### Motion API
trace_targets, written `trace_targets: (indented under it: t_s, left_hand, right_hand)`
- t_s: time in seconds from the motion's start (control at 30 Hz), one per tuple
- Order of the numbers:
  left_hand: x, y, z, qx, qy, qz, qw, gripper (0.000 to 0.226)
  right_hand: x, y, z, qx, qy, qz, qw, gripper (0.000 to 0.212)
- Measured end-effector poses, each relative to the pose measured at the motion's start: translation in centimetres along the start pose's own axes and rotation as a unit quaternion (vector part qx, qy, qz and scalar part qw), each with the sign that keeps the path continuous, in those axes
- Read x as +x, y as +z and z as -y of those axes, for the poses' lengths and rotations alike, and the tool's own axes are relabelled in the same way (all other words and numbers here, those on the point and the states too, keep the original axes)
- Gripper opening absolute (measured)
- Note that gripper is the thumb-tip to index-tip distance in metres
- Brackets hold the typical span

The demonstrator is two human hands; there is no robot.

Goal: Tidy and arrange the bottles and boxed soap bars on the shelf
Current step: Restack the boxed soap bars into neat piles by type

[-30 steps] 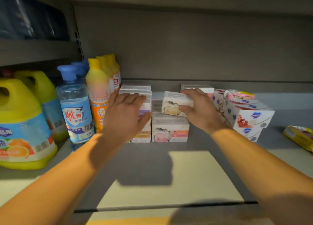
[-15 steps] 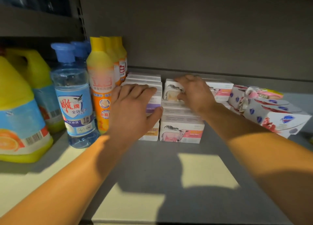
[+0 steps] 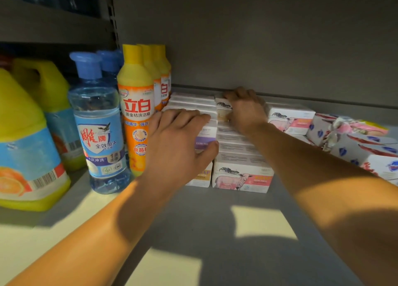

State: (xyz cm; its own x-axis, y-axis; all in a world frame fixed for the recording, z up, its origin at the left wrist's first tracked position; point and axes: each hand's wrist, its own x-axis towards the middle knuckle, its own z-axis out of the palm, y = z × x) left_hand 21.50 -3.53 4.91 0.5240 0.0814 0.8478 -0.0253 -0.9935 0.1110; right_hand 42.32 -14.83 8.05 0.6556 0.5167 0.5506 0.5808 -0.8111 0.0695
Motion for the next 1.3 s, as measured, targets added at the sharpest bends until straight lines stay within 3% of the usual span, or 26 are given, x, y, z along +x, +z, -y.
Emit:
trace_targets:
  t_s: [0.2, 0.37, 0.43, 0.5, 0.6, 0.73, 0.9, 1.0, 1.2, 1.3]
  left_hand:
    - [-0.1, -0.1, -0.1, 0.004, -0.006, 0.005, 1.0, 0.049]
    - [0.0, -0.3, -0.3, 0.005, -0.011, 0.013, 1.0, 0.049]
    - [0.0, -0.4, -0.3, 0.007, -0.011, 0.015, 1.0, 0.048]
    - [0.0, -0.4, -0.3, 0.007, -0.011, 0.015, 1.0, 0.047]
    - [0.0, -0.4, -0.4, 0.009, -0.011, 0.014, 1.0, 0.047]
    - [0.0, -0.3, -0.3, 0.012, -0.006, 0.014, 1.0, 0.047]
    - [0.0, -0.2, -0.2, 0.014, -0.001, 0.008, 1.0, 0.048]
    - [0.0, -0.2, -0.2, 0.016, 0.0, 0.013, 1.0, 0.048]
    - [0.0, -0.9, -0.3, -0.009, -0.011, 0.045, 0.999, 0.05]
    - [0.0, -1.8, -0.6, -0.054, -0.011, 0.017, 0.998, 0.047]
  right_hand:
    - [-0.6, -2.3, -0.3, 0.021, -0.022, 0.025, 0.999, 0.058]
    - [-3.3, -5.1, -4.6, 0.097, 0.05, -0.107, 0.988, 0.038]
    - [-4.1, -5.8, -6.5, 0.076, 0.092, -0.064, 0.991, 0.043]
    - [-4.5, -6.0, -7.7, 0.035, 0.128, 0.045, 0.99, 0.054]
    - [-4.8, -5.5, -8.3, -0.034, 0.129, 0.142, 0.981, 0.064]
    - [-4.7, -4.9, -8.8, -0.063, 0.123, 0.098, 0.986, 0.053]
    - [-6.1, -3.7, -9.1, -0.073, 0.09, -0.017, 0.993, 0.055]
    - [-6.6, -4.4, -8.8, -0.1, 0.078, -0.011, 0.992, 0.055]
    - [-8.4, -9.3, -6.4, 0.047, 0.049, -0.055, 0.996, 0.051]
    - [-10.4, -12.5, -4.1, 0.125, 0.03, -0.053, 0.99, 0.053]
